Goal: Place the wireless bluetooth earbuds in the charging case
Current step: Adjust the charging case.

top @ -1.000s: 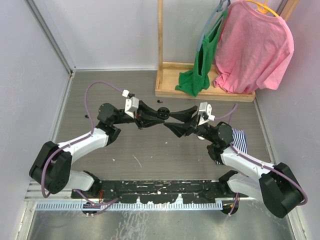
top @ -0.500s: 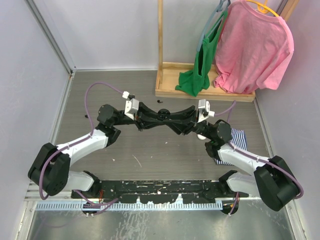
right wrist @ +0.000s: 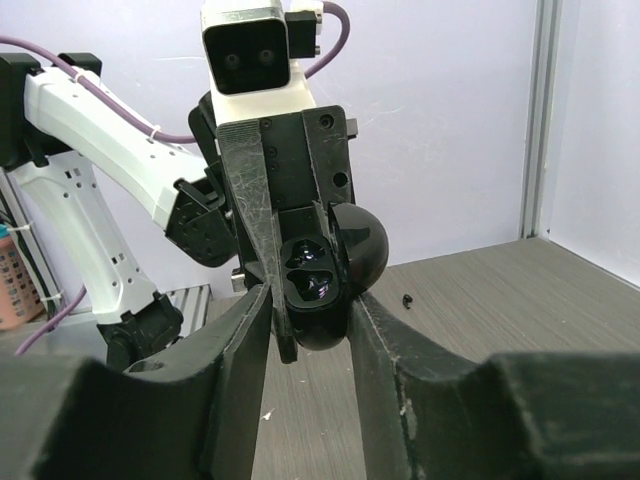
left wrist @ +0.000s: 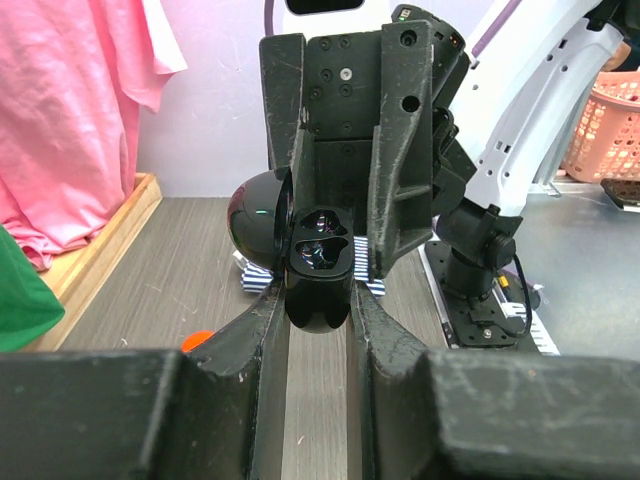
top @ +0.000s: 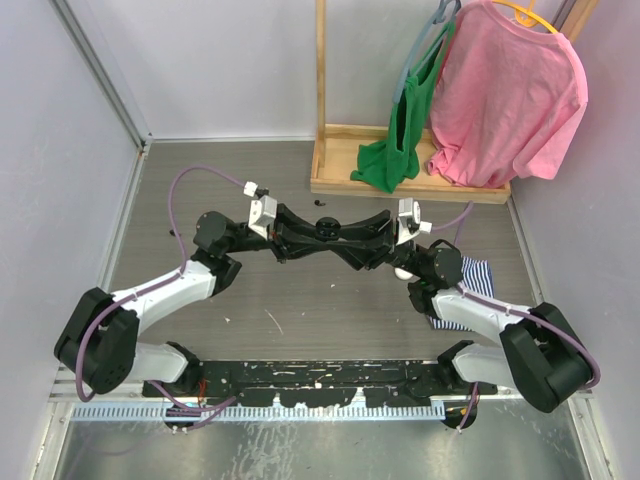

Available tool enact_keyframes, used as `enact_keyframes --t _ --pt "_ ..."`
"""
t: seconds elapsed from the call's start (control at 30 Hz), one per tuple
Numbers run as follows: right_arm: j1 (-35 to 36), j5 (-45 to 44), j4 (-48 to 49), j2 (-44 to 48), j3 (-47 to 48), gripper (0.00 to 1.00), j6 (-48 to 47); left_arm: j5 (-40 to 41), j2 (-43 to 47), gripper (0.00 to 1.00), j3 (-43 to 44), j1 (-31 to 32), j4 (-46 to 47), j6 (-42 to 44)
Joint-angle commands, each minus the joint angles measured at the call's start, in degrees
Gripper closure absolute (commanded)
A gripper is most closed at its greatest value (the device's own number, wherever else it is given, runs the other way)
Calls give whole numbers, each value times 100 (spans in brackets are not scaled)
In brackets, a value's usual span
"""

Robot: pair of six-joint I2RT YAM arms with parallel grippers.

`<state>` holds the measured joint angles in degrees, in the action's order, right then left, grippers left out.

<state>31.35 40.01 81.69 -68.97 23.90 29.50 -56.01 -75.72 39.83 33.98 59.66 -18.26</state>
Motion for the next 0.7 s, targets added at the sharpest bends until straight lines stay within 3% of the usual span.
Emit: enact_keyframes --t 0.0,0.67 --pt "20 179 453 -72 151 56 173 292 258 99 -14 65 599 -92" --pt "-24 130 805 -84 33 55 406 466 459 99 -93 66 806 -260"
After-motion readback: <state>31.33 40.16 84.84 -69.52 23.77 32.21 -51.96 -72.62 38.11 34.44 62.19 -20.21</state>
